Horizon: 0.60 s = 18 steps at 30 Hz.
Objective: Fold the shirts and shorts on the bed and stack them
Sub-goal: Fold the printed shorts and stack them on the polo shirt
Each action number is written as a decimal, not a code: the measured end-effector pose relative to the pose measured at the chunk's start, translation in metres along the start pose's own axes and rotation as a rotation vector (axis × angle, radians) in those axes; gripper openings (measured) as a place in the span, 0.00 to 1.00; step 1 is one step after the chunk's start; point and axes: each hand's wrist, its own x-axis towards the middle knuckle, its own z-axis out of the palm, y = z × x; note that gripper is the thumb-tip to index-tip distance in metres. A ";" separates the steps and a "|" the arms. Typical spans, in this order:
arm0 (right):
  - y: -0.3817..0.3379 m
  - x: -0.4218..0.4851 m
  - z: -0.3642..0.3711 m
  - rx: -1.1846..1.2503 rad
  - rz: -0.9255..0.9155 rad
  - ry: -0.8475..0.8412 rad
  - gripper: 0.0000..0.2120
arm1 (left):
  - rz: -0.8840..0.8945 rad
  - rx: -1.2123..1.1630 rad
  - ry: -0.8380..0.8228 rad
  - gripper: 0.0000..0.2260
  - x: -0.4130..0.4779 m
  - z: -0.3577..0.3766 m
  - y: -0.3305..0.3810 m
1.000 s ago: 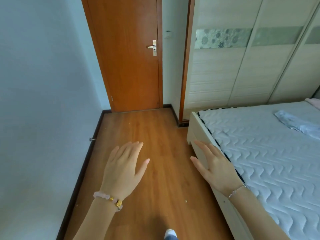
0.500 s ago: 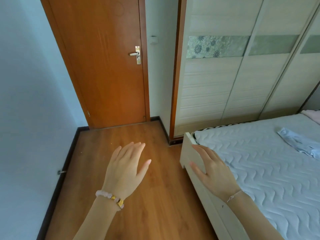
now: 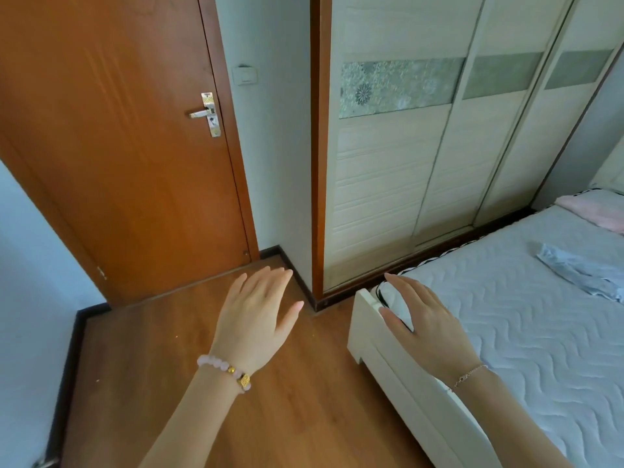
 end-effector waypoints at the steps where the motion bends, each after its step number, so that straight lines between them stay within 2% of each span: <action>1: -0.002 0.014 0.003 -0.013 0.020 0.000 0.30 | 0.023 -0.003 -0.002 0.30 0.016 0.003 -0.009; 3: -0.004 0.039 0.009 -0.022 0.054 -0.011 0.27 | 0.068 -0.013 -0.001 0.30 0.045 0.013 -0.024; 9: 0.006 0.122 0.037 -0.046 0.099 0.037 0.28 | 0.149 -0.035 0.011 0.30 0.131 0.049 -0.063; 13: 0.035 0.186 0.054 -0.052 0.103 0.076 0.33 | 0.223 -0.062 0.042 0.28 0.208 0.078 -0.075; 18: 0.083 0.276 0.070 -0.049 0.172 0.157 0.32 | 0.334 -0.095 0.063 0.24 0.317 0.123 -0.080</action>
